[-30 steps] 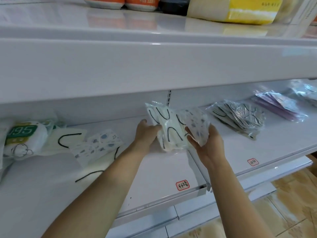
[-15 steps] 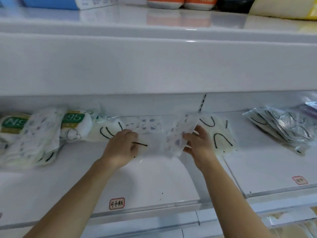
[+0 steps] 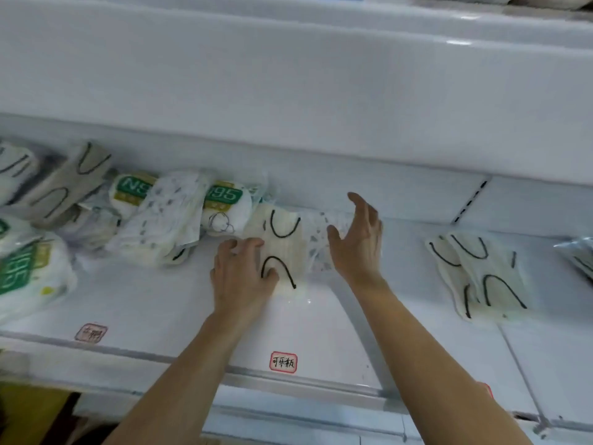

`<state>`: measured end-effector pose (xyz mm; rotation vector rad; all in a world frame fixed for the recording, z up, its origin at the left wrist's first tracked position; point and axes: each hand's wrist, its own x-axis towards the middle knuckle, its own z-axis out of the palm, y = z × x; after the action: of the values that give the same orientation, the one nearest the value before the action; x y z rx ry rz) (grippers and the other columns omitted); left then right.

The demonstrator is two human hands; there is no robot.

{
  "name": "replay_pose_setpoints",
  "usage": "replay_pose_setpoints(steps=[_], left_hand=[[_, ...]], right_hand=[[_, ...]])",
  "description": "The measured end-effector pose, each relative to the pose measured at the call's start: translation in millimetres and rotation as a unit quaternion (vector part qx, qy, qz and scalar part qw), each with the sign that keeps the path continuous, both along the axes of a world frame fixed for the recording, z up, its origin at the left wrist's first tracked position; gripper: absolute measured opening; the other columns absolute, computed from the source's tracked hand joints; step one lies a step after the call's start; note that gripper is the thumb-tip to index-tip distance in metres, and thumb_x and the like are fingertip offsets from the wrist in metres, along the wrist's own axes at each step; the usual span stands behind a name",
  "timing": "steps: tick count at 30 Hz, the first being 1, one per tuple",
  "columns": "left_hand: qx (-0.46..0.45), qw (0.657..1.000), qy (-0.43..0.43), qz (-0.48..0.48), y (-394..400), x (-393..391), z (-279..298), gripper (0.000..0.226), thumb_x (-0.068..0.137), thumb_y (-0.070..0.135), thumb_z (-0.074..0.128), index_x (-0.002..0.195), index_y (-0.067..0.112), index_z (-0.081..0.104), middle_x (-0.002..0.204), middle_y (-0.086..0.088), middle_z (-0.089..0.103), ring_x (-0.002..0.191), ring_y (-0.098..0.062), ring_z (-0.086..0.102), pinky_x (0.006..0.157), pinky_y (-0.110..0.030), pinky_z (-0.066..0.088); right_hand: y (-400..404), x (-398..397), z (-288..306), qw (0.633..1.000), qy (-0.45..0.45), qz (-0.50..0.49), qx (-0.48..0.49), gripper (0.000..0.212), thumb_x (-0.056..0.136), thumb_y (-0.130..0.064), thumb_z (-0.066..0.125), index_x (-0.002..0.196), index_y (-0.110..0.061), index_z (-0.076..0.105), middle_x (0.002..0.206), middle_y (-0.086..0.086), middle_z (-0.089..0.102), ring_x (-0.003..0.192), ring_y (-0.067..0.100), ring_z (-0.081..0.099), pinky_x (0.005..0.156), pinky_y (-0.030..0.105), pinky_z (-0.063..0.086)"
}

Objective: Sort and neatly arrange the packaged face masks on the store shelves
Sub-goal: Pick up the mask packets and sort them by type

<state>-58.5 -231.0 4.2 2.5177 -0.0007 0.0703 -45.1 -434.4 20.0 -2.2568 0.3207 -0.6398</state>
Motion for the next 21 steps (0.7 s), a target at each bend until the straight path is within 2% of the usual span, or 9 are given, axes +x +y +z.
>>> replay_pose_setpoints(steps=[3,6,8,9,12,14,17,19,21], left_hand=[[-0.049,0.997,0.049,0.02,-9,18,8,0.064,0.077,0.036,0.078,0.136,0.04,0.053,0.133,0.002,0.052,0.13,-0.025,0.045,0.103,-0.045,0.033],[-0.088,0.995,0.039,0.031,-12,26,9,0.06,0.078,0.03,0.076,0.134,0.04,0.057,0.118,0.016,0.063,0.121,-0.016,0.055,0.099,-0.043,0.036],[-0.158,0.987,0.003,0.034,-7,20,6,0.059,0.079,0.02,0.076,0.135,0.033,0.061,0.109,0.019,0.063,0.113,-0.012,0.061,0.102,-0.041,0.044],[-0.21,0.977,-0.019,0.026,-2,15,4,0.056,0.08,0.013,0.076,0.132,0.027,0.065,0.106,0.02,0.064,0.108,-0.01,0.065,0.102,-0.034,0.048],[-0.329,0.942,-0.055,0.024,17,3,3,0.04,0.078,0.005,0.081,0.111,0.026,0.074,0.096,0.018,0.072,0.09,-0.002,0.068,0.087,-0.021,0.054],[-0.38,0.922,-0.043,0.054,31,2,1,0.033,0.076,0.006,0.084,0.095,0.03,0.074,0.085,0.015,0.073,0.08,-0.003,0.068,0.079,-0.025,0.055],[-0.454,0.887,-0.002,0.086,46,3,7,0.026,0.076,-0.005,0.079,0.086,0.016,0.069,0.073,0.009,0.067,0.065,-0.006,0.06,0.063,-0.036,0.054],[-0.497,0.864,0.023,0.079,55,1,16,0.021,0.08,-0.01,0.075,0.084,0.006,0.062,0.074,-0.004,0.057,0.057,-0.007,0.052,0.05,-0.023,0.049],[-0.524,0.849,0.018,0.061,63,-2,19,0.023,0.08,-0.005,0.078,0.08,0.005,0.057,0.074,-0.006,0.05,0.058,-0.01,0.047,0.048,-0.017,0.043]], right_hand=[[26,3,-13,0.993,0.002,0.065,-0.097,0.057,0.087,-0.017,0.07,0.141,-0.021,0.052,0.141,0.007,0.054,0.132,0.033,0.047,0.107,0.047,0.043],[44,-1,-30,0.989,0.096,0.081,-0.084,0.048,0.093,-0.025,0.061,0.14,-0.024,0.053,0.143,0.004,0.056,0.133,0.03,0.048,0.111,0.046,0.038],[42,-1,-32,0.989,0.103,0.072,-0.075,0.04,0.097,-0.026,0.056,0.137,-0.025,0.057,0.141,0.004,0.059,0.13,0.029,0.051,0.11,0.044,0.041],[41,0,-31,0.992,0.097,0.066,-0.05,0.036,0.098,-0.026,0.054,0.135,-0.025,0.059,0.138,0.004,0.06,0.127,0.028,0.054,0.107,0.041,0.043],[37,0,-31,0.996,0.072,0.049,0.007,0.026,0.101,-0.023,0.052,0.124,-0.023,0.064,0.125,0.002,0.066,0.118,0.024,0.057,0.094,0.029,0.042],[39,-1,-30,0.997,0.057,0.052,0.0,0.023,0.101,-0.023,0.052,0.121,-0.024,0.064,0.12,0.001,0.067,0.114,0.022,0.059,0.09,0.029,0.041],[45,-4,-24,0.998,0.042,0.053,-0.019,0.026,0.102,-0.024,0.052,0.125,-0.021,0.064,0.125,0.003,0.067,0.112,0.023,0.061,0.089,0.027,0.04],[54,-11,-17,0.998,0.017,0.053,-0.032,0.032,0.1,-0.033,0.052,0.127,-0.019,0.063,0.127,0.002,0.066,0.109,0.022,0.062,0.089,0.03,0.045],[70,-22,-6,0.998,0.019,0.056,0.026,0.041,0.094,-0.044,0.056,0.129,-0.024,0.059,0.126,-0.003,0.064,0.106,0.016,0.063,0.086,0.032,0.052]])
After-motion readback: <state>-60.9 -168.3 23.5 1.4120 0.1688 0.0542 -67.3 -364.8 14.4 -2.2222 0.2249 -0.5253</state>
